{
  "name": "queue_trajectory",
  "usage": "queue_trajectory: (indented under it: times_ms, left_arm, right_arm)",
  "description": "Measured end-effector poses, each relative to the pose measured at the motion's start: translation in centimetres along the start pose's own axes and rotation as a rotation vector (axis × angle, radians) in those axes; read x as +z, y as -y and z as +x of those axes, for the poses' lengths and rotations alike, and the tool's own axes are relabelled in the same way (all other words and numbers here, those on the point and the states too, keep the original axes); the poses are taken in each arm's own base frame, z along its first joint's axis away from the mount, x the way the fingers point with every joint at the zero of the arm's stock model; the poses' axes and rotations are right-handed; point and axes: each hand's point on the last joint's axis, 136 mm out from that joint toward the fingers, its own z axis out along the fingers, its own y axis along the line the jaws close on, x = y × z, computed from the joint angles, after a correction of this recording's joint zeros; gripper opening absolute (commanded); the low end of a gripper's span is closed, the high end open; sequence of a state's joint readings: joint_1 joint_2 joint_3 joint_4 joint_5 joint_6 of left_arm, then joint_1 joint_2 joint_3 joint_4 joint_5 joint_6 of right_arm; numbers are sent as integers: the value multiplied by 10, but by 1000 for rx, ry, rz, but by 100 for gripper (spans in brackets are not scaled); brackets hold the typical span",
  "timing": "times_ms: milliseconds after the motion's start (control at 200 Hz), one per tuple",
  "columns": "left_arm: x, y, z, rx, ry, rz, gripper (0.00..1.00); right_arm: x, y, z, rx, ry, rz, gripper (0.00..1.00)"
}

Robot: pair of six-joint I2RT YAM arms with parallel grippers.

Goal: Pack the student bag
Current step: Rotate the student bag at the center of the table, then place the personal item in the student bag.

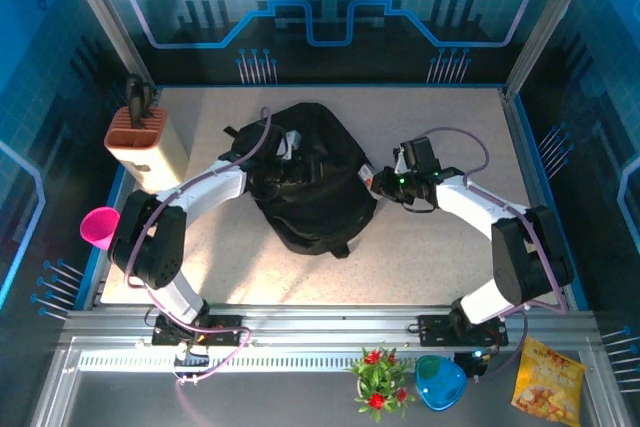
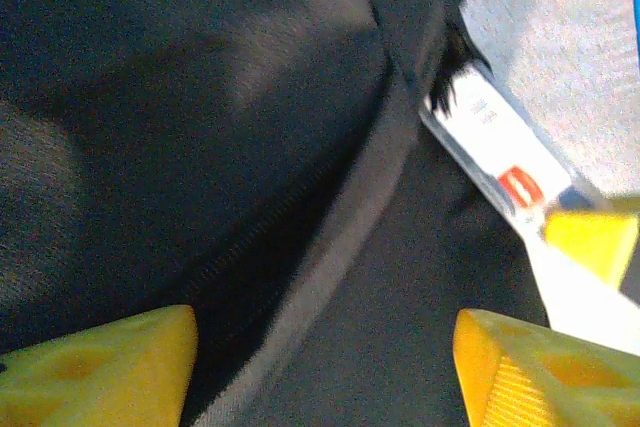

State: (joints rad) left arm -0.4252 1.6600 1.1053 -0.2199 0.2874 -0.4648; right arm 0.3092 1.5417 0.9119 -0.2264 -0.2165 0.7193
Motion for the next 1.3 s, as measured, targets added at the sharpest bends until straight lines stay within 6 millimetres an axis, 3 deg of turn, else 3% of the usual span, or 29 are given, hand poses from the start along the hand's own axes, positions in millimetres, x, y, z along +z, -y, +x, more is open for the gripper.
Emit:
queue_trajectory:
  times_ms: [155, 360, 530, 670, 800, 900, 1121, 1301]
  left_arm:
    - [8, 23, 15, 43, -28, 40, 66]
    - [11, 28, 19, 50, -44, 47, 69]
    - [0, 26, 9, 41, -13, 22, 71]
    - [-28, 15, -9, -13, 72, 8, 71]
    - [-60, -11, -20, -94, 161, -30, 71]
    - [-74, -30, -23, -133, 202, -67, 71]
    - [-81, -43, -15, -156, 199, -111, 72]
    - [-80, -43, -13, -151, 189, -112, 70]
  right_arm:
    - [0, 5, -13, 3, 29, 3, 15]
    - [-12, -9, -16, -6, 45, -52, 16]
    - [-37, -54, -19, -49, 67, -141, 17]
    - [-44, -102, -5, -101, 38, -196, 19]
    - [-39, -137, 7, -119, -13, -207, 19]
    - [-23, -157, 15, -111, -62, -198, 16]
    - [15, -160, 30, -29, -161, -78, 6]
    - [15, -144, 40, 39, -184, 24, 6]
